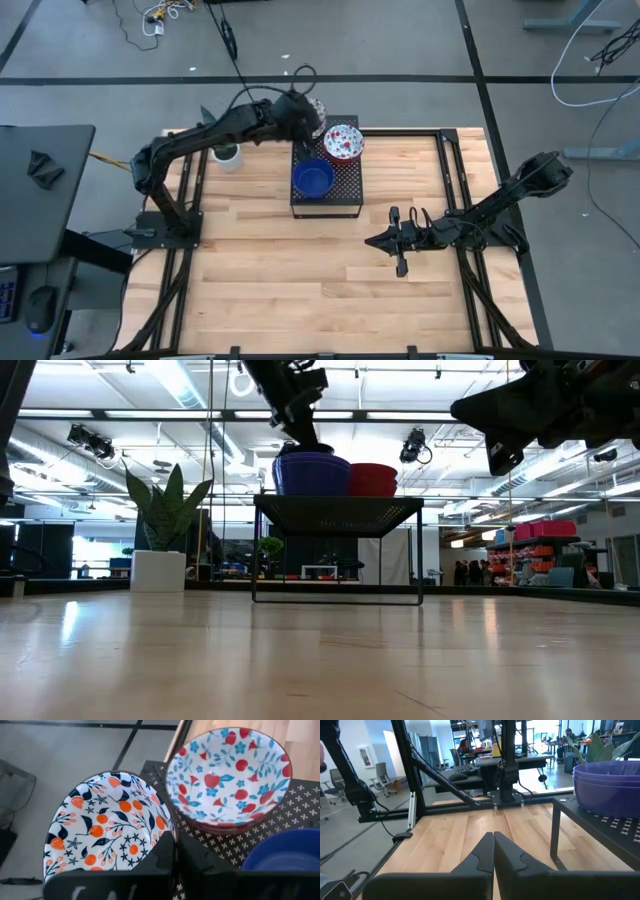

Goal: Pick & Place Mini bowls
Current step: Stack the orange patterned bowl on top of the other orange patterned bowls on the shelf

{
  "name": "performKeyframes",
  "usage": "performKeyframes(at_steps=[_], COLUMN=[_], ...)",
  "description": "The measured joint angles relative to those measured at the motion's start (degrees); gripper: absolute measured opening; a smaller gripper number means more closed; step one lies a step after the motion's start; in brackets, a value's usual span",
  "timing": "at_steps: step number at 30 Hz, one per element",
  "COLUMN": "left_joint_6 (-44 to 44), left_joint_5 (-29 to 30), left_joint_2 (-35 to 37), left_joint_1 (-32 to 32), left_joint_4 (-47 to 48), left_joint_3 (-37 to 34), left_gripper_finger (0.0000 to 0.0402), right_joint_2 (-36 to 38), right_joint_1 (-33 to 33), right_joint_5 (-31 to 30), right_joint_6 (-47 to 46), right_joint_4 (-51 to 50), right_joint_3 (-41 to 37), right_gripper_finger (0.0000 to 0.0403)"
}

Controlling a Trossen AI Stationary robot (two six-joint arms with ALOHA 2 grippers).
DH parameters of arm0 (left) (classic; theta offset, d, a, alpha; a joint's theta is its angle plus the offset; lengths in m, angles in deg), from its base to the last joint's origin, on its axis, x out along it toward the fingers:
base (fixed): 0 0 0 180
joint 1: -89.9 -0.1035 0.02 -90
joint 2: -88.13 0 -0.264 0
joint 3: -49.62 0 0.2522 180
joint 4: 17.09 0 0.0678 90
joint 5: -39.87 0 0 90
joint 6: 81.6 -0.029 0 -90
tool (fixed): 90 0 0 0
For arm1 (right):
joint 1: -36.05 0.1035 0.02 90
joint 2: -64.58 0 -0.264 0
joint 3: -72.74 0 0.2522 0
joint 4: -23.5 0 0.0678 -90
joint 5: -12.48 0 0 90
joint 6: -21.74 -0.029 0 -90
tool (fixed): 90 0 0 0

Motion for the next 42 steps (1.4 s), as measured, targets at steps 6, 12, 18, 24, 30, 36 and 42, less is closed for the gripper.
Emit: performKeyframes(at_steps=[6, 12, 18, 24, 30, 36, 42], left_joint_6=[-1.32, -3.26, -3.78, -4.33, -4.42, -4.45, -3.95], left_joint_5=[0.02, 0.42, -0.14, -0.54, -0.91, -0.54, 1.71], left_joint_2=[0.0, -0.02, -0.65, -1.86, -2.84, -2.88, -2.03], left_joint_1=[0.01, -0.58, -1.21, -1.25, -1.25, -1.22, -1.53], left_joint_4=[-5.02, -6.64, -8.73, -9.31, -8.46, -9.08, -7.89], left_joint_3=[-4.08, -4.81, -4.74, -4.81, -4.79, -4.79, -4.79], left_gripper_finger=[0.0011, 0.0013, 0.0011, 0.0016, 0.0011, 0.0018, 0.0012], right_joint_2=[0.0, 0.0, 0.0, 0.0, 0.0, 0.0, 0.0], right_joint_1=[0.01, 0.0, 0.01, 0.0, 0.01, 0.01, 0.01], right_joint_5=[0.0, -0.02, -0.02, -0.04, -0.04, -0.04, -0.04], right_joint_6=[0.0, 0.02, 0.02, 0.04, 0.15, 0.2, 0.08], right_joint_4=[-0.01, -0.02, -0.02, -0.03, -0.36, -0.18, -0.22], right_joint_3=[0.0, -0.02, -0.02, -0.02, 0.0, -0.01, 0.0], right_gripper_finger=[0.0009, 0.0009, 0.0009, 0.0009, 0.0009, 0.0009, 0.0009])
